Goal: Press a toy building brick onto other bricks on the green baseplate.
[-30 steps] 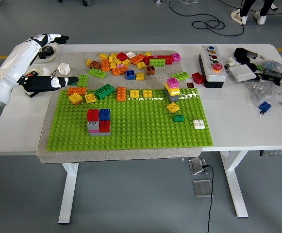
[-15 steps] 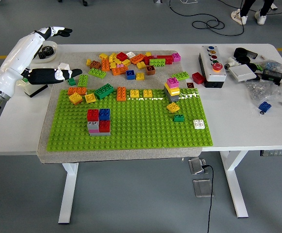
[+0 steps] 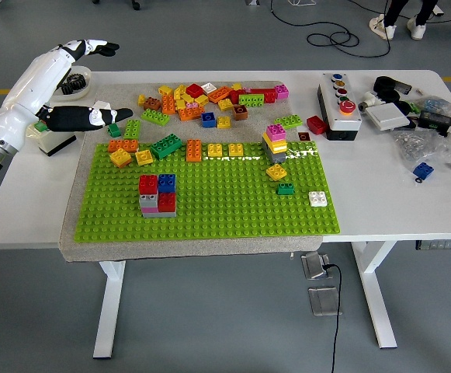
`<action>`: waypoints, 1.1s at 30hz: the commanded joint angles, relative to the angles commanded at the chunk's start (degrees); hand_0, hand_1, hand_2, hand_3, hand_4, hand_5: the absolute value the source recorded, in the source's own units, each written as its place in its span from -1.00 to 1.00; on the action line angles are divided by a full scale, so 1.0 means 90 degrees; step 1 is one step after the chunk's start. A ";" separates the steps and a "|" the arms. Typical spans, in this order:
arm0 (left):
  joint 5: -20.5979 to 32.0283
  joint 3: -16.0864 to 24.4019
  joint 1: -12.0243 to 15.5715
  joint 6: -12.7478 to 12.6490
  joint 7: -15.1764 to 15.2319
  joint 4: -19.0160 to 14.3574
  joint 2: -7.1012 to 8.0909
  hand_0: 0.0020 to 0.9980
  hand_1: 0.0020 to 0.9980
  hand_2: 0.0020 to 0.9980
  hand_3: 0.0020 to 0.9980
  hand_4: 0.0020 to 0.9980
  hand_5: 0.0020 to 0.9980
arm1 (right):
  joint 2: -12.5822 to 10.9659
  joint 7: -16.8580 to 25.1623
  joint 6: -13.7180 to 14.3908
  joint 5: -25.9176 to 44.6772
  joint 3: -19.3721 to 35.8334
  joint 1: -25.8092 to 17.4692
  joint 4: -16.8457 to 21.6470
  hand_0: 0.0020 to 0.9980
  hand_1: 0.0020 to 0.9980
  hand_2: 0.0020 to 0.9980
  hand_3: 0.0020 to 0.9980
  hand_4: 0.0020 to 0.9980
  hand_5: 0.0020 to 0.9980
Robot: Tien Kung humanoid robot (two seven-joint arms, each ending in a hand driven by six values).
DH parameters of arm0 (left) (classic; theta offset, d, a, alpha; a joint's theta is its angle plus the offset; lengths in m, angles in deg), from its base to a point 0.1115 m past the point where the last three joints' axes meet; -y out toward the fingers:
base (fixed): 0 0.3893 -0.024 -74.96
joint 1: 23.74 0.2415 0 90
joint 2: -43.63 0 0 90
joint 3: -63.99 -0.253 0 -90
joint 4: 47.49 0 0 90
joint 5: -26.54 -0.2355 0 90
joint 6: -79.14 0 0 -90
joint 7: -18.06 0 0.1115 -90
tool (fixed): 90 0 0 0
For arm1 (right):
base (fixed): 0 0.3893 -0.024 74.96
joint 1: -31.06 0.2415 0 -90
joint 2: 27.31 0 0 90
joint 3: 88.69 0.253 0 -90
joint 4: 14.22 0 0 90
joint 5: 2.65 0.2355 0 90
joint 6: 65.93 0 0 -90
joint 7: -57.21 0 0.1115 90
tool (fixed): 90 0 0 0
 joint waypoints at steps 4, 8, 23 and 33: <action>-0.0004 0.0004 -0.0052 0.0025 0.0015 0.0030 0.0008 0.87 0.72 0.60 0.64 1.00 -0.05 | 0.0016 -0.0005 0.0001 0.0014 0.0002 -0.0029 0.0000 0.50 0.29 0.36 0.21 0.71 0.02; 0.0006 -0.0009 -0.0069 0.0034 0.0043 0.0095 0.0047 0.87 0.72 0.60 0.64 1.00 -0.05 | 0.0033 -0.0003 0.0003 0.0023 0.0005 -0.0052 0.0000 0.50 0.29 0.36 0.21 0.71 0.02; 0.0267 -0.0038 -0.0152 0.0041 0.0154 0.0348 0.0122 0.79 0.72 0.59 0.64 0.82 -0.46 | 0.0073 0.0000 0.0003 0.0057 -0.0055 -0.0112 0.0000 0.50 0.29 0.37 0.21 0.71 0.02; 0.0305 0.0014 -0.0277 -0.0141 0.0200 0.0463 0.0088 0.28 0.47 0.31 0.43 -0.28 -1.00 | 0.0099 -0.0017 -0.0016 0.0055 -0.0103 -0.0132 0.0000 0.50 0.29 0.37 0.20 0.71 0.02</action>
